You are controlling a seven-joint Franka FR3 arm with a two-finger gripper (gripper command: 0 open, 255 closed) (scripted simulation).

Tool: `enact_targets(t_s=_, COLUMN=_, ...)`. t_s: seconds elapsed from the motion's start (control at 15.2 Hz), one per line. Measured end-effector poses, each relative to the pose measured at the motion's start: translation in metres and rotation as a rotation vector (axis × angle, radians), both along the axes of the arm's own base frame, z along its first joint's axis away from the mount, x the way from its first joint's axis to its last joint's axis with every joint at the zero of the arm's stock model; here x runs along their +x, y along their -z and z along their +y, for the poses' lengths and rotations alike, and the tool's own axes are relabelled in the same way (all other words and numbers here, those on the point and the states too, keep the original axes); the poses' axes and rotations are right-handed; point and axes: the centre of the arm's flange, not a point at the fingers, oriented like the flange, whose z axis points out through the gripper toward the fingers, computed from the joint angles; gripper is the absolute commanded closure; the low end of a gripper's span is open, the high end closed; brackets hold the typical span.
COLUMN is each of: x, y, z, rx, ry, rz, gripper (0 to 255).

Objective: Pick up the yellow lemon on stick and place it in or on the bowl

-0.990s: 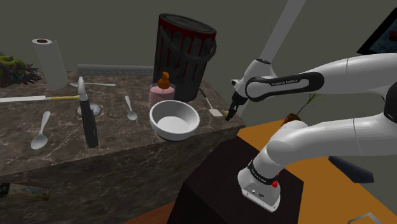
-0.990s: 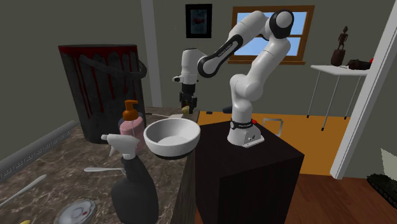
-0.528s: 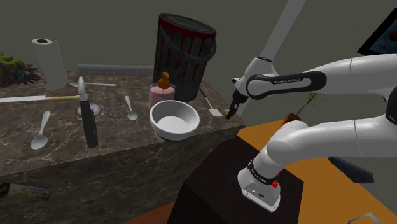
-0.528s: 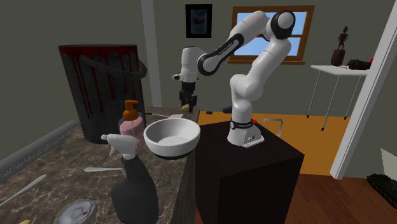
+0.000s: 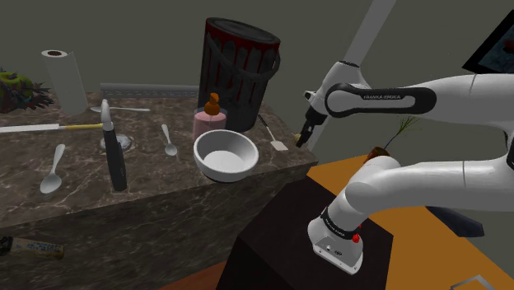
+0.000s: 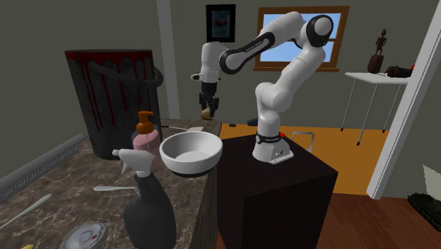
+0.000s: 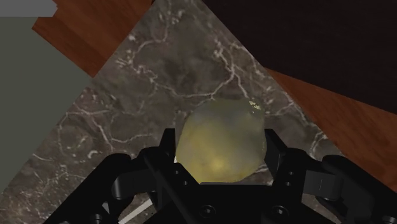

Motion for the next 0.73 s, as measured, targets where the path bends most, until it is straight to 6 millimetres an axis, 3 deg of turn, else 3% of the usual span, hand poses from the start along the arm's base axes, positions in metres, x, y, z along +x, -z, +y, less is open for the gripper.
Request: enact_targets(t_s=0.73, x=0.001, y=-0.057, z=0.001, rx=0.0, ry=0.0, rz=0.0, gripper=255)
